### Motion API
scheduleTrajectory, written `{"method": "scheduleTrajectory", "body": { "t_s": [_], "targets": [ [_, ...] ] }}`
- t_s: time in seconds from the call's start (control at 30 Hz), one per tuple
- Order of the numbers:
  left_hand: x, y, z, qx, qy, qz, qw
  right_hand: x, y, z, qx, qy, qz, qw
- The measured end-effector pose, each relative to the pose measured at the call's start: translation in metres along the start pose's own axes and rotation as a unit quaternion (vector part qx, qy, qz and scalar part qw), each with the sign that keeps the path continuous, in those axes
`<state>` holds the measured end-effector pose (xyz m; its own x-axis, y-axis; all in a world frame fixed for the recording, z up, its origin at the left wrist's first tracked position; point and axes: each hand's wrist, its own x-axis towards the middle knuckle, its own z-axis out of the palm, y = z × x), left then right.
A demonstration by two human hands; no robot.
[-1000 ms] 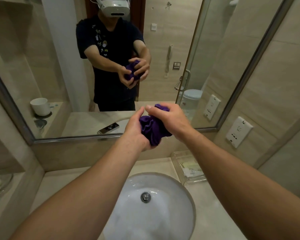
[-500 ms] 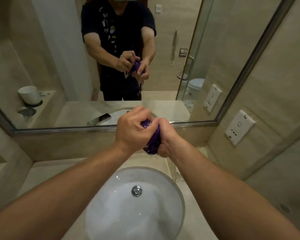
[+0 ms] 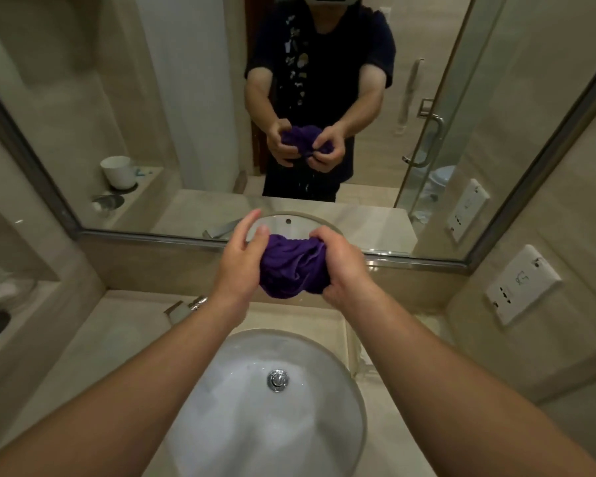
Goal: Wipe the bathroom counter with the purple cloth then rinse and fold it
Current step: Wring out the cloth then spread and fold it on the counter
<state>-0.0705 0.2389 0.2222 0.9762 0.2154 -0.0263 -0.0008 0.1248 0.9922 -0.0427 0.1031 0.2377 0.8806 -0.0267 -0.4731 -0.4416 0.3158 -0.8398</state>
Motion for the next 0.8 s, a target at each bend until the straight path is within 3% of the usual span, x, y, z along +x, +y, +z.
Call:
{"method": "scheduleTrajectory", "body": {
  "t_s": [0.07,0.17,0.33,0.53,0.6,0.67,0.73,0.8],
  "targets": [
    [-0.007,0.003,-0.008,-0.038,-0.053,-0.153,0.986,0.005,-0.006,0.000,-0.047,0.042,-0.116,0.991],
    [-0.012,0.016,-0.026,-0.082,-0.164,-0.338,0.923,0.006,-0.018,0.004,-0.146,0.015,-0.270,0.952],
    [-0.001,0.023,-0.031,-0.262,-0.201,-0.361,0.872,-0.003,-0.031,0.020,-0.258,-0.102,-0.379,0.883],
    [0.002,0.011,0.006,-0.385,-0.047,-0.373,0.843,-0.005,-0.027,0.036,-0.355,-0.162,-0.409,0.825],
    [0.006,0.007,0.010,-0.405,-0.025,-0.359,0.841,0.000,-0.018,0.039,-0.323,-0.143,-0.405,0.843],
    [0.014,-0.002,0.006,-0.412,0.015,-0.314,0.855,0.005,0.000,0.041,-0.233,-0.099,-0.377,0.891],
    [0.020,-0.020,0.001,-0.369,0.081,-0.249,0.892,0.008,0.031,0.040,-0.120,-0.029,-0.314,0.941],
    [0.017,-0.036,-0.004,-0.239,0.167,-0.174,0.941,0.009,0.064,0.040,-0.002,0.043,-0.202,0.979]
  ]
}}
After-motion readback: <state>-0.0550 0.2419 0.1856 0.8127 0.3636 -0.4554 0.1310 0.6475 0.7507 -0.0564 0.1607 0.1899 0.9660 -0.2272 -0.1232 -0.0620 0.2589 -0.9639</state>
